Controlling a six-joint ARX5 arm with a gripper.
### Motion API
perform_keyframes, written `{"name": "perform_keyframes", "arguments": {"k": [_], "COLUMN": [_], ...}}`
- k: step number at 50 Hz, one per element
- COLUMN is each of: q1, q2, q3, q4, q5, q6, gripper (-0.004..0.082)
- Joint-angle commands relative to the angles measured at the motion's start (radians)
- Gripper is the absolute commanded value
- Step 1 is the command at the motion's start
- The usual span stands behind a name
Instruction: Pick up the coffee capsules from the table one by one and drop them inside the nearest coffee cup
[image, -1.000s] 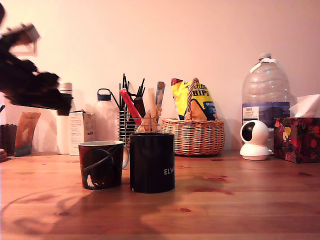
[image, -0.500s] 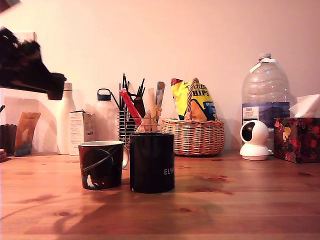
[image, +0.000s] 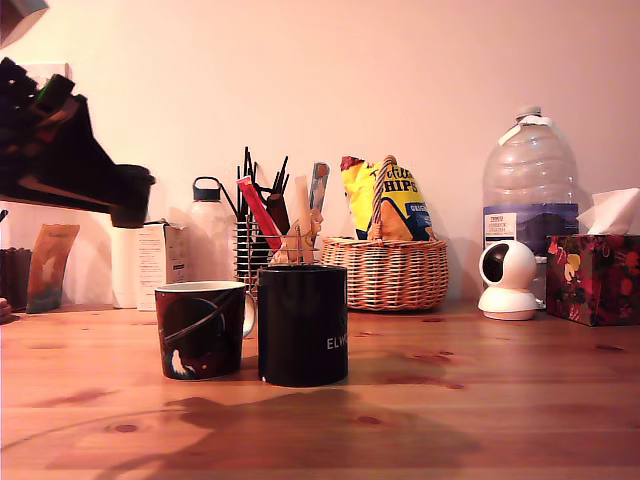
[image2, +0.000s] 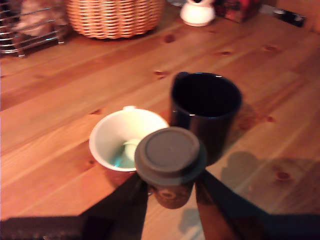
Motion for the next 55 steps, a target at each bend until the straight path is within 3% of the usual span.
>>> {"name": "perform_keyframes", "arguments": {"k": [1, 7, 25, 47, 55], "q1": [0.0, -0.003, -0.025, -0.029, -0.029], "q2": [-0.005, 0.016, 0.163, 0.39, 0.48], "q3": [-0.011, -0.008, 0.086, 0.385, 0.498], "q4": [0.014, 0.034, 0.018, -0.245, -0.348], "q5": [-0.006, -0.045, -0.048, -0.064, -0.072], "q6": [-0.005, -0.006, -0.005, 0.005, 0.035], "gripper": [0.0108, 0.0108, 0.0108, 0.0108, 0.0108]}}
